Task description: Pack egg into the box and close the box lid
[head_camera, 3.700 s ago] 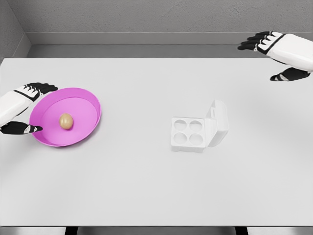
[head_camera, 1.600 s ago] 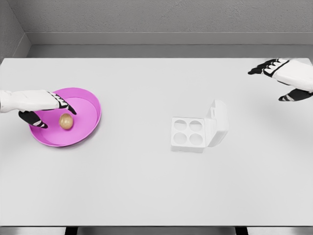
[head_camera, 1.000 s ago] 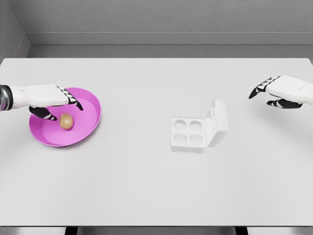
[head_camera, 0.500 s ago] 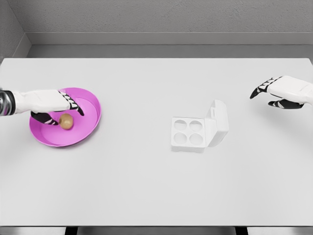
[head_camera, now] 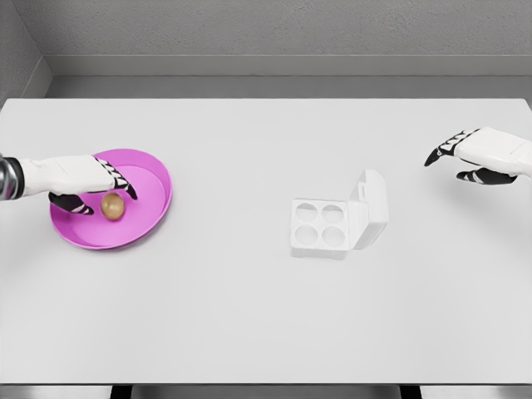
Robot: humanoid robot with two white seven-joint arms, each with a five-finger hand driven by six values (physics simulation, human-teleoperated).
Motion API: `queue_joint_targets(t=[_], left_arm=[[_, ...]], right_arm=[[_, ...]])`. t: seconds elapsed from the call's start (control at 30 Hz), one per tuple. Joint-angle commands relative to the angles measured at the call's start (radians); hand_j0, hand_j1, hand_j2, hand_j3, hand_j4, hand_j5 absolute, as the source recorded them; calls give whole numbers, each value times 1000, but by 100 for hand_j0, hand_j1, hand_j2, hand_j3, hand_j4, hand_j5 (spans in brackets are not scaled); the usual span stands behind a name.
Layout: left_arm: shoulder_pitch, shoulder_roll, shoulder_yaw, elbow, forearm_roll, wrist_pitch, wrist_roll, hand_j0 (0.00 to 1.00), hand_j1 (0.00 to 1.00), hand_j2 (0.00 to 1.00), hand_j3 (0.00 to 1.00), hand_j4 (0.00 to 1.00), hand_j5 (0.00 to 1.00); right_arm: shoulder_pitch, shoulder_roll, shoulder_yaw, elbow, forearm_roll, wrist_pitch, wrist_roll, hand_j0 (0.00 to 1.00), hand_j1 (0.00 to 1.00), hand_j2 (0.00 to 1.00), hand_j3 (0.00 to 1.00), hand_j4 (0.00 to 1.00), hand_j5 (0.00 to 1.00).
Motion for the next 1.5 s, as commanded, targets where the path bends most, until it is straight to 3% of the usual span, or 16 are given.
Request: queue_joint_targets(t=[0.0, 0.6, 0.87, 1.1, 1.23, 1.47], left_arm=[[2, -2, 3, -3, -3, 2, 0, 78, 78, 78, 78, 78, 78], [25, -6, 3, -31, -3, 2, 0, 74, 74, 74, 74, 74, 74], [26, -6, 3, -37, -4, 2, 0, 65, 65, 65, 65, 65, 65], [34, -4, 4, -37, -4, 2, 0, 65, 65, 65, 65, 65, 65], [32, -4, 4, -37, -4, 2, 0, 56, 56, 56, 56, 56, 56], [32, -6, 21, -42, -1, 2, 0, 51, 51, 51, 51, 51, 51]], right_arm=[[0, -2, -2, -1, -6, 1, 0, 68, 68, 68, 68, 68, 68], [0, -5, -2, -3, -6, 1, 0, 68, 68, 68, 68, 68, 68], [-2, -5, -2, -4, -6, 1, 0, 68, 68, 68, 68, 68, 68], [-2, -5, -2, -3, -6, 1, 0, 69, 69, 69, 69, 69, 69], [-2, -5, -2, -3, -6, 1, 0, 69, 69, 69, 69, 69, 69], [-2, -5, -2, -4, -6, 1, 0, 69, 69, 69, 69, 69, 69]])
